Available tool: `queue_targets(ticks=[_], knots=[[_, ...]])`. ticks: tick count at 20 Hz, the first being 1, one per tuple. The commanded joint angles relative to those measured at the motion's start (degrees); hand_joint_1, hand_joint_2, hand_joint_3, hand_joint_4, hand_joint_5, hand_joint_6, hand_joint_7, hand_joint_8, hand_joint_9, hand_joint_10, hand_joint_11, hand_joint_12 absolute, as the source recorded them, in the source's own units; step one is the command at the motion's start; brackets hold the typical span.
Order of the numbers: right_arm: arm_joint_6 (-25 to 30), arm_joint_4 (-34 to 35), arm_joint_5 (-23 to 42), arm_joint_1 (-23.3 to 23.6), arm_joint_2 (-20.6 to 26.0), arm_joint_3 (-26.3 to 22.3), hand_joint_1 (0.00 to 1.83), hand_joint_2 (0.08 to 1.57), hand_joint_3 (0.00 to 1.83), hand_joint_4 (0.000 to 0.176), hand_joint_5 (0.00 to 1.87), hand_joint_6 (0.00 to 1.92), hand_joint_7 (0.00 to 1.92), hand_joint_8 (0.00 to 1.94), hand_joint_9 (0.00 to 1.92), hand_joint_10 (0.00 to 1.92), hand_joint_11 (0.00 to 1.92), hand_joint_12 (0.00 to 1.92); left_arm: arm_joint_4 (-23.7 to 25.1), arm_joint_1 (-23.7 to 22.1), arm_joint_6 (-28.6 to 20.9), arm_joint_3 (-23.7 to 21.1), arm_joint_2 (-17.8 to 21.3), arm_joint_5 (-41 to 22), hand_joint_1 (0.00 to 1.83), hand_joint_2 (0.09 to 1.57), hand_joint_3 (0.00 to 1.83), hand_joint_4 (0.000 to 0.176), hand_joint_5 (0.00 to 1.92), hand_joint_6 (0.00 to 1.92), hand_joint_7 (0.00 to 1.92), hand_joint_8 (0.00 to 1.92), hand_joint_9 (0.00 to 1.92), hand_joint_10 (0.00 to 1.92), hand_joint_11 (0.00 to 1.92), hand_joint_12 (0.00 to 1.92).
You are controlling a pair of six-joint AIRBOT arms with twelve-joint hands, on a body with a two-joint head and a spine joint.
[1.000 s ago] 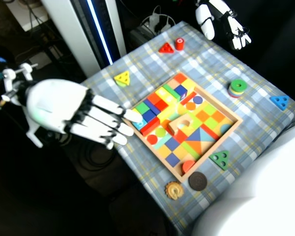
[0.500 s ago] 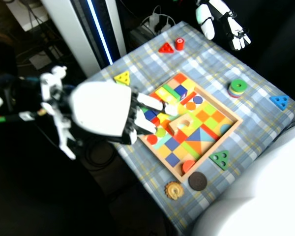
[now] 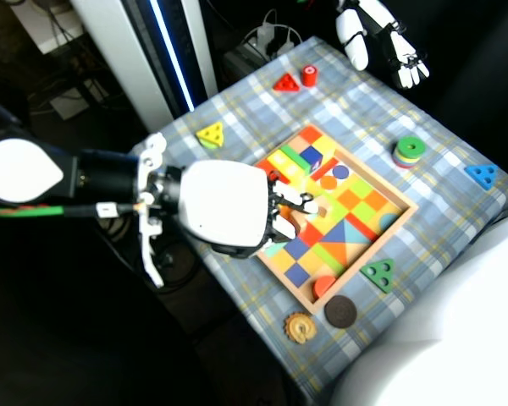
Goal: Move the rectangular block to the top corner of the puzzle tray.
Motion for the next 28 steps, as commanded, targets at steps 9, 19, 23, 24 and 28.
queue_targets(ticks=[9,19,23,24,28], knots=[[5.89,-8.16,1.94,3.87,-1.97,1.56,1.58,1.17,0.01,0.0,0.59,0.02,1.35,1.94,1.54,1.92,1.57,1.92,2.39,-0.19,-0.19,0.53,-0.13,-5.59,0.3,1.38,0.0,0.044,0.37,0.01,0.32,0.0,0.17,0.07,0.0,0.0],[6.22,-11.52,1.94,5.66,-3.9,1.99,1.65,1.19,0.01,0.0,0.59,0.0,1.37,1.94,1.54,1.92,1.51,1.92,2.63,-0.19,-0.19,0.59,-0.14,-5.24,0.3,1.39,0.0,0.047,0.4,0.0,0.33,0.0,0.2,0.05,0.0,0.0],[8.65,-14.47,2.09,5.63,-5.25,2.33,1.56,1.21,0.01,0.0,0.61,0.03,1.43,1.94,1.58,1.92,1.63,1.92,2.61,-0.19,-0.21,0.51,-0.2,-5.3,0.29,1.39,0.0,0.048,0.4,0.0,0.33,0.0,0.21,0.03,0.0,0.0],[8.74,-14.66,2.14,5.63,-5.32,2.33,1.56,1.21,0.01,0.0,0.61,0.03,1.43,1.94,1.58,1.92,1.63,1.92,2.61,-0.19,-0.2,0.53,-0.2,-5.22,0.29,1.39,0.0,0.048,0.4,0.0,0.33,0.0,0.21,0.03,0.0,0.0],[8.96,-15.69,2.15,5.61,-5.6,2.38,1.56,1.23,0.01,0.0,0.61,0.01,1.37,1.94,1.55,1.92,1.6,1.92,2.61,-0.19,-0.2,0.53,-0.23,-5.1,0.33,1.38,0.0,0.04,0.42,0.0,0.33,0.0,0.22,0.03,0.0,0.0]])
